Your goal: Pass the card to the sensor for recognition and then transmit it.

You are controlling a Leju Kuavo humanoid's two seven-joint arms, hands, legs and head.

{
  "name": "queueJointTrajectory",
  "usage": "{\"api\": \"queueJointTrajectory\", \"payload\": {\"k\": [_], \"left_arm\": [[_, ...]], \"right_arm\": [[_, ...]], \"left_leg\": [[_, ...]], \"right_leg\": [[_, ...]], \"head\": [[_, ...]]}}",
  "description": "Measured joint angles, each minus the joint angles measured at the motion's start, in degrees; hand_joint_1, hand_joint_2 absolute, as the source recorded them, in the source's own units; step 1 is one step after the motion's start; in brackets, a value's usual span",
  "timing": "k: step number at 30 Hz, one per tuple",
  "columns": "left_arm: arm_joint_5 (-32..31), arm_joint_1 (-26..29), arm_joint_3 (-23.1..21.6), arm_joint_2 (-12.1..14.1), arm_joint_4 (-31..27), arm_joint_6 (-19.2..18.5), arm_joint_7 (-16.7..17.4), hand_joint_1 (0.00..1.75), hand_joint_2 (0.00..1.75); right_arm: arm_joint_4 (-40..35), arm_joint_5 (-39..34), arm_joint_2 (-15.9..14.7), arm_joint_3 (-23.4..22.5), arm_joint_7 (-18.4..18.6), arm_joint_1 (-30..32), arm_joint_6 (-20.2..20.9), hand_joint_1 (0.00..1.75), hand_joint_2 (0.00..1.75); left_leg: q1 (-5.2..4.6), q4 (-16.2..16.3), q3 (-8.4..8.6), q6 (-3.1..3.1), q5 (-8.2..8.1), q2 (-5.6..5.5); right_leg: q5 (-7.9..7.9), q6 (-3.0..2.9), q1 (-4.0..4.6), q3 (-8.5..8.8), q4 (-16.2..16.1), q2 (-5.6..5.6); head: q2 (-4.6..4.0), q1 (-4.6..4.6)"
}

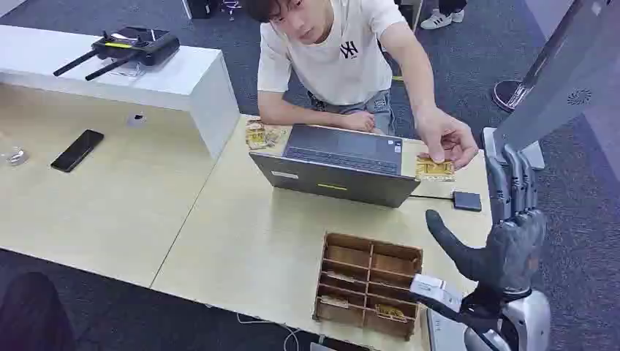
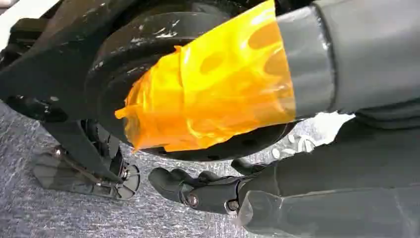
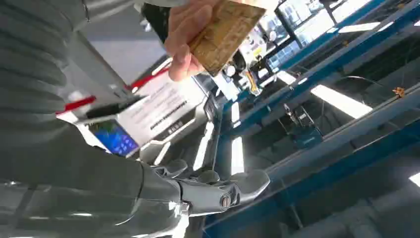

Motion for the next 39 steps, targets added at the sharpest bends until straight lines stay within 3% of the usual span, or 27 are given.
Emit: {"api": "queueJointTrajectory", "payload": {"k": [4, 16, 17, 18, 19, 20, 21, 22, 23, 25, 26, 28, 39], "left_arm": [[-1.25, 0.25, -0.04, 0.50, 0.00, -0.63, 0.07, 0.00, 0.00], [-3.80, 0.57, -0.15, 1.11, 0.00, -0.76, 0.74, 0.00, 0.00], [-3.93, 0.57, -0.15, 1.11, 0.00, -0.74, 0.72, 0.00, 0.00], [-4.04, 0.57, -0.15, 1.11, 0.00, -0.74, 0.72, 0.00, 0.00], [-4.15, 0.57, -0.15, 1.11, 0.00, -0.72, 0.72, 0.00, 0.00], [-4.37, 0.59, -0.15, 1.14, 0.00, -0.68, 0.70, 0.00, 0.00], [-4.50, 0.61, -0.15, 1.14, 0.00, -0.68, 0.61, 0.00, 0.00], [-4.68, 0.63, -0.15, 1.14, 0.00, -0.68, 0.55, 0.00, 0.00], [-4.90, 0.63, -0.15, 1.14, 0.00, -0.68, 0.55, 0.00, 0.00], [-5.22, 0.64, -0.15, 1.16, 0.00, -0.66, 0.55, 0.00, 0.00], [-5.42, 0.64, -0.15, 1.18, 0.00, -0.66, 0.55, 0.00, 0.00], [-5.66, 0.66, -0.15, 1.25, 0.00, -0.66, 0.52, 0.00, 0.00], [-6.71, 0.73, -0.15, 1.38, 0.00, -0.46, 0.20, 0.00, 0.00]], "right_arm": [[4.07, 3.82, -1.55, 1.18, 1.60, -3.50, -1.75, 0.00, 1.75], [13.20, 5.33, -2.58, 3.23, 3.28, -10.25, -2.84, 0.00, 1.75], [13.48, 5.22, -2.58, 3.34, 3.36, -10.46, -2.86, 0.07, 1.75], [13.66, 5.13, -2.60, 3.50, 3.39, -10.62, -2.88, 0.28, 1.75], [13.90, 5.11, -2.60, 3.61, 3.39, -10.78, -2.88, 0.28, 1.75], [14.09, 5.07, -2.62, 3.74, 3.41, -10.85, -2.90, 0.99, 1.75], [14.22, 5.00, -2.64, 3.82, 3.45, -10.86, -2.90, 1.38, 1.75], [14.33, 4.93, -2.66, 3.98, 3.73, -10.86, -2.90, 1.40, 1.75], [14.40, 4.87, -2.66, 4.06, 3.80, -10.86, -2.88, 1.57, 1.75], [14.47, 4.72, -2.66, 4.24, 3.85, -10.86, -2.88, 1.61, 1.75], [14.53, 4.67, -2.69, 4.33, 3.87, -10.86, -2.90, 1.54, 1.75], [14.70, 4.50, -2.71, 4.50, 3.87, -10.86, -2.88, 1.62, 1.75], [14.92, 4.30, -3.01, 4.85, 3.91, -10.84, -2.88, 1.45, 1.75]], "left_leg": [[0.00, 0.00, 0.01, 0.00, 0.00, 0.00], [0.00, 0.00, 0.01, 0.00, 0.01, -0.02], [0.00, 0.00, 0.01, 0.00, 0.00, -0.02], [0.00, 0.00, 0.01, 0.00, 0.00, -0.01], [0.00, 0.00, 0.01, 0.00, 0.00, -0.02], [0.00, 0.00, 0.01, 0.00, 0.00, -0.02], [0.00, 0.00, 0.01, 0.00, 0.00, -0.02], [0.00, 0.00, 0.01, 0.00, 0.00, -0.01], [0.00, 0.00, 0.01, 0.00, 0.00, -0.01], [0.00, 0.00, 0.01, 0.00, 0.00, -0.01], [0.00, 0.00, 0.01, 0.00, 0.00, -0.01], [0.00, 0.00, 0.02, 0.00, 0.00, -0.01], [0.00, 0.00, 0.02, 0.00, 0.00, -0.01]], "right_leg": [[0.00, 0.00, 0.00, 0.00, 0.00, 0.00], [0.00, 0.00, 0.00, 0.00, 0.01, -0.01], [0.00, 0.00, 0.00, 0.00, 0.01, -0.01], [0.00, 0.00, 0.00, 0.00, 0.00, -0.01], [0.00, 0.00, 0.00, 0.00, 0.00, -0.01], [0.00, 0.00, 0.00, 0.00, 0.00, -0.01], [0.00, 0.00, 0.00, 0.00, 0.00, -0.01], [0.00, 0.00, 0.00, 0.00, 0.00, -0.01], [0.00, 0.00, 0.00, 0.00, 0.00, -0.01], [0.00, 0.00, 0.00, 0.00, 0.00, -0.01], [0.00, 0.00, 0.00, 0.00, 0.00, -0.01], [0.00, 0.00, 0.00, 0.00, 0.00, -0.01], [0.00, 0.00, 0.00, -0.01, 0.00, -0.01]], "head": [[0.00, 0.00], [0.00, -0.02], [0.00, -0.02], [0.00, -0.02], [0.00, 0.00], [0.00, -0.02], [0.00, 0.00], [0.00, -0.02], [0.00, -0.02], [0.00, -0.02], [0.00, 0.00], [0.00, 0.00], [0.00, -0.02]]}}
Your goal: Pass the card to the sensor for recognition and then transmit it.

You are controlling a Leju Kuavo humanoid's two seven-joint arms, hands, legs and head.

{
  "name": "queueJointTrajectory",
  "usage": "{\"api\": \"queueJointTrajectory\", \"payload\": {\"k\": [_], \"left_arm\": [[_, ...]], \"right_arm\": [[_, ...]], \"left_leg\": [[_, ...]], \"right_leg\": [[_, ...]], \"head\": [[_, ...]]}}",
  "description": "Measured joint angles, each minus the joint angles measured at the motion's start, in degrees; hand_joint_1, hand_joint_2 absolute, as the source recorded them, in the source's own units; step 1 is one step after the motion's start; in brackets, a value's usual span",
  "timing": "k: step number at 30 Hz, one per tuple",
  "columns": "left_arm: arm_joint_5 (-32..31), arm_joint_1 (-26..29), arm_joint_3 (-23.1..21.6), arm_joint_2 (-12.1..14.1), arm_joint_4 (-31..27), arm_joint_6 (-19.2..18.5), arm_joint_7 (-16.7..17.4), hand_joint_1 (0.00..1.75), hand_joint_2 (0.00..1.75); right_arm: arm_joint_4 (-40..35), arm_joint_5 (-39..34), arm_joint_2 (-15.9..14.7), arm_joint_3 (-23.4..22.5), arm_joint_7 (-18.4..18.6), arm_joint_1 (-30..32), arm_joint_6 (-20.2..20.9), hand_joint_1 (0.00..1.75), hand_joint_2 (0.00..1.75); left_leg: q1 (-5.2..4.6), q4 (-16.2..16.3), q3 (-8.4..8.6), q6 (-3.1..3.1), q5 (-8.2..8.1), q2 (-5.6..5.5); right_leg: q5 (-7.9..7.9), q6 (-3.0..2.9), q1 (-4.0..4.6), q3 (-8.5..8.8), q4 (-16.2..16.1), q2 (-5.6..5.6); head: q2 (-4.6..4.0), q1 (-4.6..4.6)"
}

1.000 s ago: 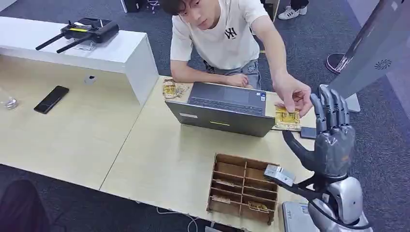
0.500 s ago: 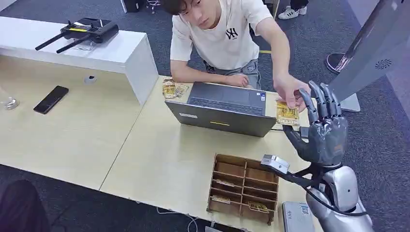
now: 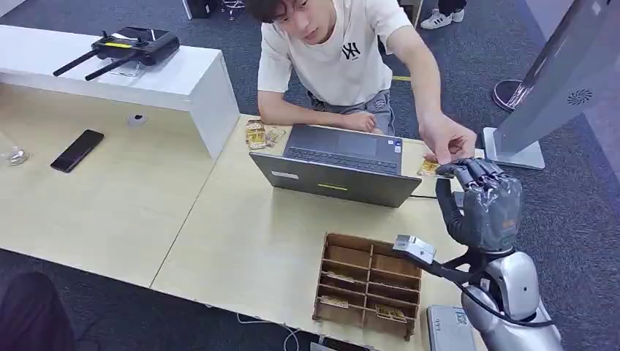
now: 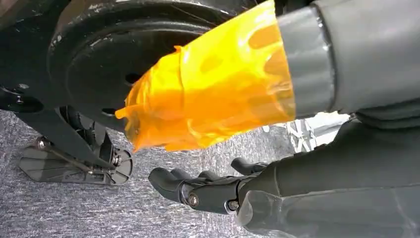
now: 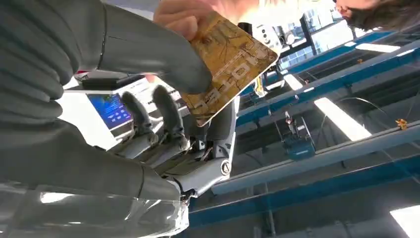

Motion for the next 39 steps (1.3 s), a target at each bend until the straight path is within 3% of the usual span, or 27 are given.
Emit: {"api": "queueJointTrajectory", "payload": {"k": [11, 17, 28, 34, 39], "left_arm": [[-1.18, 0.04, 0.00, -0.02, 0.00, 0.48, -0.02, 0.00, 0.00], [-1.79, 0.17, 0.00, -0.07, 0.00, 0.57, -0.15, 0.00, 0.00], [-2.86, 0.34, 0.22, -0.68, 0.00, 0.76, -1.36, 0.00, 0.00], [-1.88, 0.38, 0.72, -1.07, 0.00, 1.49, -1.25, 0.00, 0.00], [-0.31, 0.36, 2.10, -1.55, 0.00, 2.84, -0.13, 0.00, 0.00]], "right_arm": [[0.35, 0.07, -0.04, 0.11, 0.20, 0.19, 0.00, 1.52, 1.75], [0.24, -2.21, -0.07, -0.04, 0.85, 1.01, 0.31, 1.68, 1.75], [-6.75, -22.62, 2.34, -6.18, 1.25, 6.05, 10.56, 1.75, 1.75], [-10.21, -26.14, 3.23, -10.10, 2.76, 8.85, 13.73, 1.75, 1.75], [-11.87, -24.13, 2.56, -12.31, 6.73, 10.89, 19.55, 1.75, 1.75]], "left_leg": [[0.00, 0.00, 0.01, 0.00, 0.00, 0.01], [0.00, 0.00, 0.00, 0.00, 0.00, 0.00], [0.00, 0.00, -0.02, 0.00, 0.00, -0.01], [0.00, 0.00, -0.02, 0.00, -0.01, -0.01], [-0.02, 0.00, -0.02, 0.01, -0.01, -0.01]], "right_leg": [[0.00, 0.00, 0.00, -0.01, 0.00, 0.01], [0.00, 0.00, 0.00, -0.01, 0.00, 0.00], [0.00, 0.00, 0.00, -0.02, 0.00, -0.01], [0.00, 0.00, 0.00, -0.02, 0.00, -0.02], [0.00, 0.00, -0.02, -0.03, -0.01, 0.01]], "head": [[0.00, 0.00], [0.00, 0.00], [0.00, 0.00], [0.00, 0.02], [0.00, 0.02]]}}
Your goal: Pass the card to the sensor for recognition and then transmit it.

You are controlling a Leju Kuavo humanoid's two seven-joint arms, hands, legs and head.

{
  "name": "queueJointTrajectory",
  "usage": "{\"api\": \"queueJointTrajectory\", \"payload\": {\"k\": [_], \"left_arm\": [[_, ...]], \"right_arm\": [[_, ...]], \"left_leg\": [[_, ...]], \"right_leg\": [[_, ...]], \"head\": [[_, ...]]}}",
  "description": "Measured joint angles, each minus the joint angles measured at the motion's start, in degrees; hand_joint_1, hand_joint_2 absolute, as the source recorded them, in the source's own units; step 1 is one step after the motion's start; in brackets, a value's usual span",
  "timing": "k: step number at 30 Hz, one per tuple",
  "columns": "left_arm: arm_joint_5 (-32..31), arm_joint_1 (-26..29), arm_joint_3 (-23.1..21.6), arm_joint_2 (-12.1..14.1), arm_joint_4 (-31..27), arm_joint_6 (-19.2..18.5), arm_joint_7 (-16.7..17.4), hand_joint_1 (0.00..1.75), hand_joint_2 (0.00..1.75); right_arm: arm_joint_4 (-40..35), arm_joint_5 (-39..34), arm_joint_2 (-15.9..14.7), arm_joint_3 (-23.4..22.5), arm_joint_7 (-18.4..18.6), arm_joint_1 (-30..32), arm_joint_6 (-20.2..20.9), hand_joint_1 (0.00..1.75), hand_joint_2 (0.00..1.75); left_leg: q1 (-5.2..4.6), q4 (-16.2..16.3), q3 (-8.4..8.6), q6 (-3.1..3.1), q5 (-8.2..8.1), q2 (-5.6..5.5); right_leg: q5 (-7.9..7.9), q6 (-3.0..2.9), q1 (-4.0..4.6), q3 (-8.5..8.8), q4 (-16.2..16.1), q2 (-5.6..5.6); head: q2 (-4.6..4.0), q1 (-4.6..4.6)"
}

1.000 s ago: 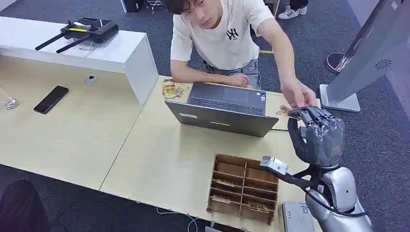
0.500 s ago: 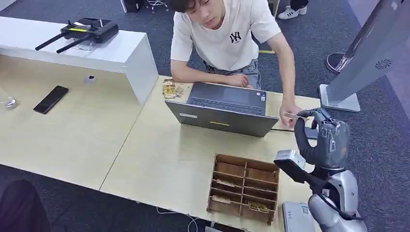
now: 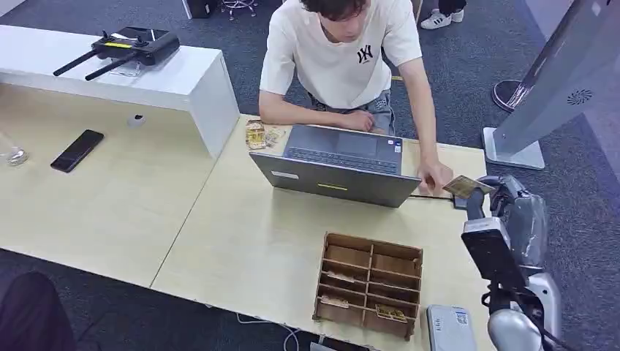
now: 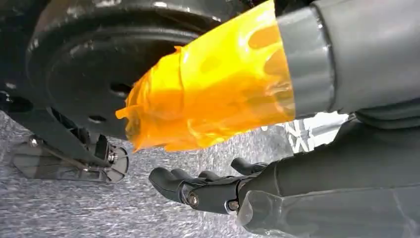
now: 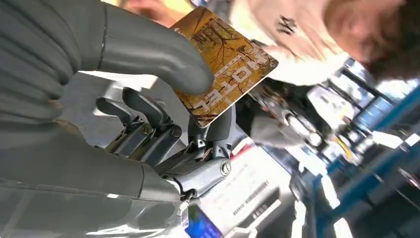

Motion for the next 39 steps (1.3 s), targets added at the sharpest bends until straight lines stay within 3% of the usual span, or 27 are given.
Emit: {"api": "queueJointTrajectory", "payload": {"k": [6, 17, 27, 39], "left_arm": [[2.10, -0.11, 1.60, -0.37, 0.00, 0.40, 1.35, 0.00, 0.00], [5.03, -0.24, 2.84, -0.20, 0.00, 0.22, 3.17, 0.00, 0.00], [7.22, -0.42, 4.07, -0.04, 0.00, 0.22, 4.26, 0.00, 0.00], [8.81, -0.59, 4.15, 0.09, 0.00, 0.81, 4.94, 0.00, 0.00]], "right_arm": [[-1.40, -4.20, -3.24, -0.15, 3.32, 2.20, 9.75, 1.75, 1.75], [-2.14, -12.29, -7.24, 0.35, 7.00, 5.03, 19.15, 1.75, 1.75], [-2.36, -14.10, -11.02, 1.71, 9.32, 6.92, 22.21, 1.75, 1.75], [-5.05, -13.53, -12.81, 2.49, 11.02, 10.67, 21.52, 1.75, 1.75]], "left_leg": [[-0.01, 0.00, 0.00, 0.00, 0.00, 0.00], [0.00, 0.00, 0.00, 0.01, -0.01, 0.01], [-0.01, 0.00, -0.01, 0.03, -0.02, 0.00], [0.00, 0.00, 0.00, 0.07, -0.05, 0.02]], "right_leg": [[0.00, 0.00, -0.01, 0.00, -0.01, -0.01], [0.00, 0.00, 0.00, -0.01, 0.00, 0.00], [0.00, 0.00, -0.01, -0.01, -0.01, -0.01], [-0.01, 0.00, 0.00, -0.02, -0.01, 0.02]], "head": [[0.00, -0.02], [0.00, -0.02], [0.00, -0.02], [0.00, -0.02]]}}
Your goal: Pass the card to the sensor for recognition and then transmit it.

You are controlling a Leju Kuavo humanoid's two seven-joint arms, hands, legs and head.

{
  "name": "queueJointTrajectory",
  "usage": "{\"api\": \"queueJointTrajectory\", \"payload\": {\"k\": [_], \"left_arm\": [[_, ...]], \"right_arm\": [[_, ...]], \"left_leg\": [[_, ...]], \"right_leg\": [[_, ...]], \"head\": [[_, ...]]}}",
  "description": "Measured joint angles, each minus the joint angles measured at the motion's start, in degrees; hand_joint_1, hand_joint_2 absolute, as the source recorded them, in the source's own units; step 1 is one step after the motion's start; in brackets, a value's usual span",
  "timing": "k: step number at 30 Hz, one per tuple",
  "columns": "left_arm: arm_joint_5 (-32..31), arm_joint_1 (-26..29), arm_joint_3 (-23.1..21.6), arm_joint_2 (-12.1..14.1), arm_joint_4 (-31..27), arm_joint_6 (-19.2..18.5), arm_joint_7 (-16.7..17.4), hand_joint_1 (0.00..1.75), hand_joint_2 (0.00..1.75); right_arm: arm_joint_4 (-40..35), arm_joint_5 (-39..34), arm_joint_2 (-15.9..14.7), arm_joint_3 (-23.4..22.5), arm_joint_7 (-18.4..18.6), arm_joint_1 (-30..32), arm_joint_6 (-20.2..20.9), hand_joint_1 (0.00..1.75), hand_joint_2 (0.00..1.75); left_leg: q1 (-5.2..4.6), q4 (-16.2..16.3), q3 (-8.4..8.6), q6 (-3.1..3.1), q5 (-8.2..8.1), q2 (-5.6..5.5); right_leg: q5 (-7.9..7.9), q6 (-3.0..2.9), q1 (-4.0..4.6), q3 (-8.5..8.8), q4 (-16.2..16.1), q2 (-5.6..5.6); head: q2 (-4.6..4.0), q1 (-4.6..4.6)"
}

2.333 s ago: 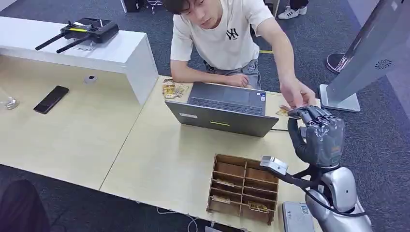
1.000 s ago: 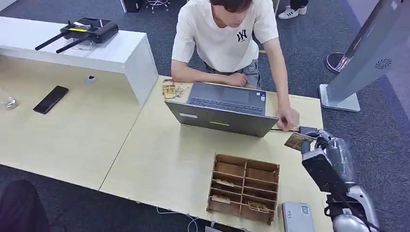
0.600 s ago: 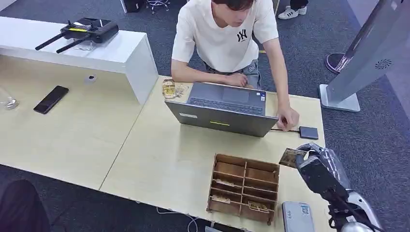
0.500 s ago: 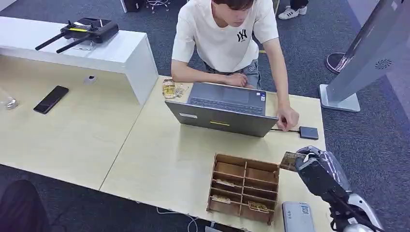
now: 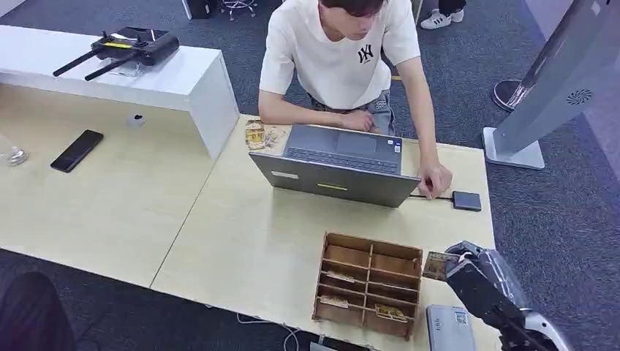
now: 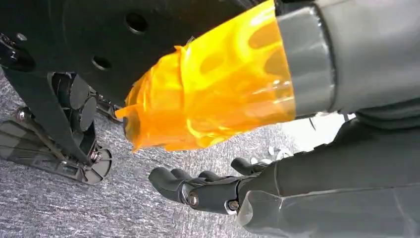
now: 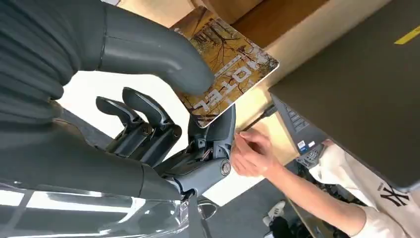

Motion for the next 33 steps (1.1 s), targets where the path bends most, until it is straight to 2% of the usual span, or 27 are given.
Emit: {"api": "queueJointTrajectory", "payload": {"k": [13, 21, 29, 33], "left_arm": [[1.57, -0.04, 0.00, 0.02, 0.00, 0.02, 0.35, 0.00, 0.00], [2.47, -0.16, 0.00, 0.00, 0.00, -0.61, 0.33, 0.00, 0.00], [3.24, -0.17, 0.00, 0.02, 0.00, -0.66, 0.50, 0.00, 0.00], [3.83, -0.16, 0.00, 0.07, 0.00, -0.81, 1.09, 0.00, 0.00]], "right_arm": [[-1.25, 0.00, -4.18, -0.77, 2.12, 1.04, 1.25, 1.75, 1.75], [-2.21, -1.07, -8.70, -0.89, 4.91, 0.62, 3.93, 1.75, 1.75], [-2.19, -5.80, -11.45, -1.53, 7.41, 0.85, 6.60, 1.75, 1.75], [-2.19, -12.09, -12.59, -1.31, 10.38, 1.58, 9.20, 1.75, 1.75]], "left_leg": [[-0.02, 0.00, 0.00, 0.02, -0.01, 0.00], [-0.03, 0.00, -0.01, 0.02, -0.01, 0.00], [-0.03, 0.01, 0.01, 0.02, -0.01, 0.00], [-0.02, 0.01, 0.00, 0.02, -0.01, -0.01]], "right_leg": [[0.00, 0.00, -0.03, 0.00, -0.01, 0.00], [0.00, 0.00, -0.03, 0.01, -0.01, -0.01], [0.00, 0.00, -0.03, 0.00, -0.01, -0.01], [0.00, 0.00, -0.02, 0.00, -0.01, -0.01]], "head": [[0.00, 0.02], [0.00, 0.00], [0.00, 0.00], [0.00, 0.00]]}}
